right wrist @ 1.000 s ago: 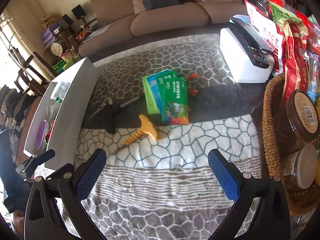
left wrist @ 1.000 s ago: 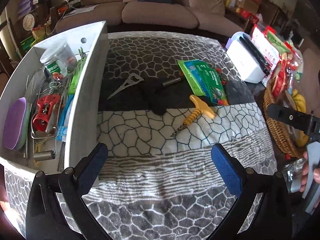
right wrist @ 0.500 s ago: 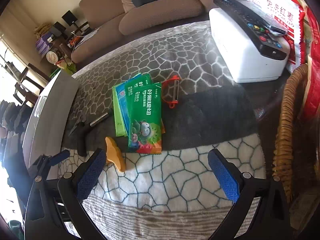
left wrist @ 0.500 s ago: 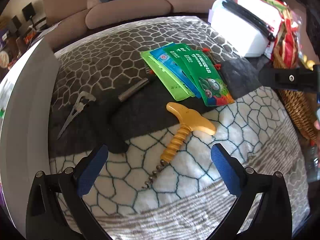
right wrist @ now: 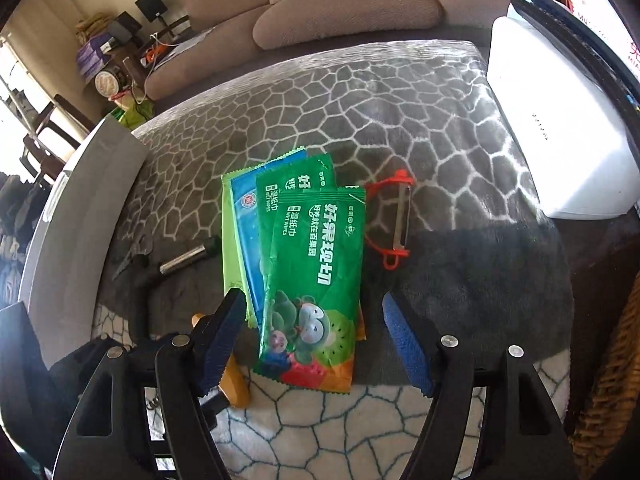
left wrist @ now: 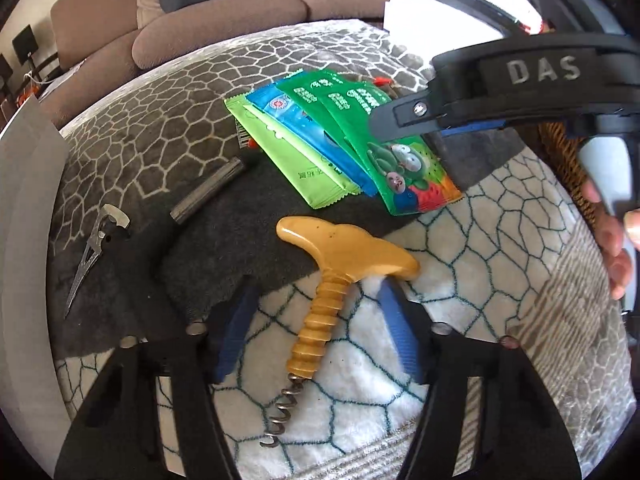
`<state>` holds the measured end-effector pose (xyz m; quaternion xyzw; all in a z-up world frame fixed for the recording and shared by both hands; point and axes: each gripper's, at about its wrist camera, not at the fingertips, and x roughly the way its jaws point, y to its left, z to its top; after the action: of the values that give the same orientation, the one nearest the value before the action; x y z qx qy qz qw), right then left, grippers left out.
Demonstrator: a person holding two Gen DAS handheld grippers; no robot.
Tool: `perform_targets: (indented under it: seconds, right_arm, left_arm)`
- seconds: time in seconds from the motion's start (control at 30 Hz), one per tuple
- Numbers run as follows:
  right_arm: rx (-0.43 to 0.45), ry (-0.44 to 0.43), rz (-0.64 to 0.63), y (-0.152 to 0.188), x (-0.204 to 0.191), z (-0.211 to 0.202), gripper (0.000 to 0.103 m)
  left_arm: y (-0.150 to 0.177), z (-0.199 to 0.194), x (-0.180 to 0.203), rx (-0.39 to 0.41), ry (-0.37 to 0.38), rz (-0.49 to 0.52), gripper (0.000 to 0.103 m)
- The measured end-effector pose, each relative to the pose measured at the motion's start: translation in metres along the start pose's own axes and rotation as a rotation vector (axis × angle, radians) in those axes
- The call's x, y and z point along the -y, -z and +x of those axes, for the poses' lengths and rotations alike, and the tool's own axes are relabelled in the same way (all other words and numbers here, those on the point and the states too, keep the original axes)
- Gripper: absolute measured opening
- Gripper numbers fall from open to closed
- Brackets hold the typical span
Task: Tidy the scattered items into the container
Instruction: 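Grasp the top green wipes packet with the right gripper and lift it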
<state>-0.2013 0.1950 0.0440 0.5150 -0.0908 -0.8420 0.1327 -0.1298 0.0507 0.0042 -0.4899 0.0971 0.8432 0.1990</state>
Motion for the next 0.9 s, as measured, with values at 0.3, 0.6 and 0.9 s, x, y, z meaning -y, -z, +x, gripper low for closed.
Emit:
perform_targets:
  seconds: [0.3,0.6,0.9]
  right_arm:
    - [-0.046,0.109,-0.137,-0.004,-0.024,0.031,0.067]
    - [0.023,0.043,-0.071,-0.004,-0.012,-0.015,0.050]
    - [0.065,-0.005,-0.114,-0.001,-0.054,-0.078,0.050]
  left_arm:
    - [0.000,-0.001,-0.022,0.013,0.084,-0.136,0.014]
    - [0.003,-0.039,-0.032,0.077,0.157,-0.216,0.014]
    - [0.001,-0.110,-0.044,0.151,0.143,-0.221,0.012]
